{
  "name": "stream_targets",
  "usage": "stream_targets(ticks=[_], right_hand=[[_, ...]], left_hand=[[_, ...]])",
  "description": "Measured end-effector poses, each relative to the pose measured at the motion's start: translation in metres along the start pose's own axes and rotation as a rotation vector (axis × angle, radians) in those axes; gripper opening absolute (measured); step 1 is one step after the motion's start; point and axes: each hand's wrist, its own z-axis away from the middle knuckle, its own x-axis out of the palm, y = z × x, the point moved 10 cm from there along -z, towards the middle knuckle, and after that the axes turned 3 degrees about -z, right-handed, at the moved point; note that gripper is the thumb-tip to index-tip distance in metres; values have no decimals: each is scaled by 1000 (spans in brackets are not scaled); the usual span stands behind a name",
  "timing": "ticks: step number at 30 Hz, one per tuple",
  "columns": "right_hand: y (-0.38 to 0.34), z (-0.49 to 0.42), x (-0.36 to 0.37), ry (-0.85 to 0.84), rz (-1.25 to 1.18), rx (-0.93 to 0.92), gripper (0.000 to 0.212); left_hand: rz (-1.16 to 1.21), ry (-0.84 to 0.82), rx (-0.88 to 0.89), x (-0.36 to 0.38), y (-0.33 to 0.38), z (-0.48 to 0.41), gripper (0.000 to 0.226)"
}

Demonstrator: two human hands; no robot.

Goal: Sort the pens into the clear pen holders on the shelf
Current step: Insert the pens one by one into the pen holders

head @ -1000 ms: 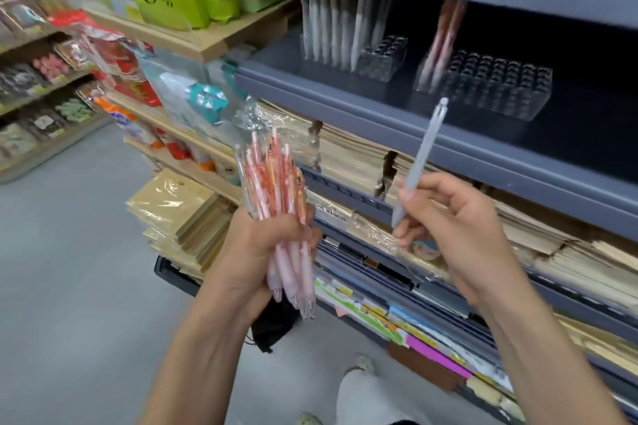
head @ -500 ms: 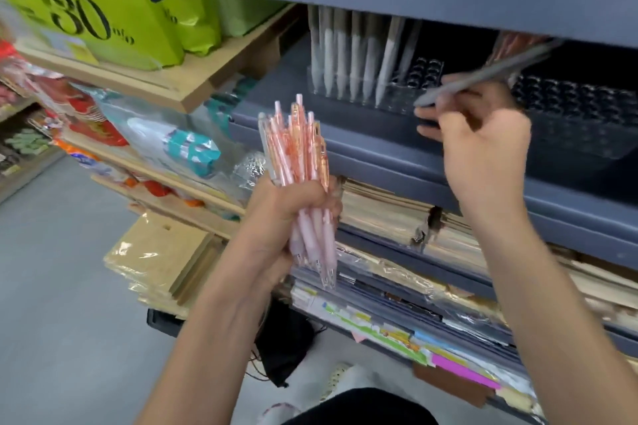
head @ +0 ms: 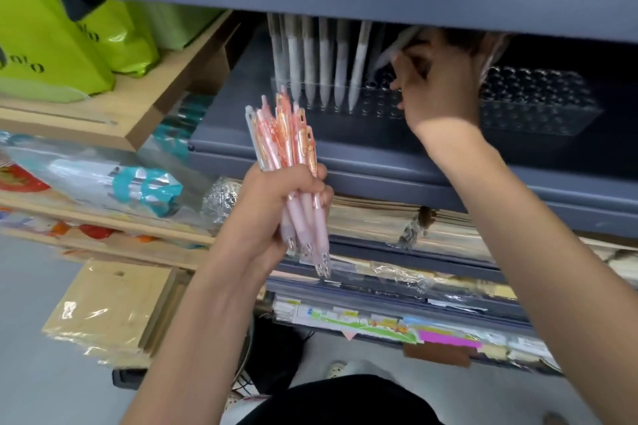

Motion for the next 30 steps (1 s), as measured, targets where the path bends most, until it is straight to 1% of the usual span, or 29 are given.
stream_targets(ticks=[3, 7, 11, 18, 24, 27, 30], right_hand=[[-7, -6, -1, 14, 177, -3, 29], [-19, -10, 1, 12, 252, -27, 31], [-25, -10, 6, -16, 335, -47, 31], [-18, -3, 12, -48, 369, 3, 29], [-16, -7, 20, -49, 394, -15, 31], [-14, -9, 20, -28, 377, -6, 30], [-12, -9, 19, 11, 327, -2, 26]], left_hand=[[-25, -45, -27, 2, 4, -3, 42], [-42, -75, -35, 3, 12, -8, 31], [-38, -79, -58, 2, 14, -11, 28], [-64, -91, -42, -1, 17, -14, 32], [-78, -89, -32, 0, 17, -13, 33], [-66, -91, -41, 1, 18, -13, 33], [-55, -100, -50, 1, 17, -13, 38]])
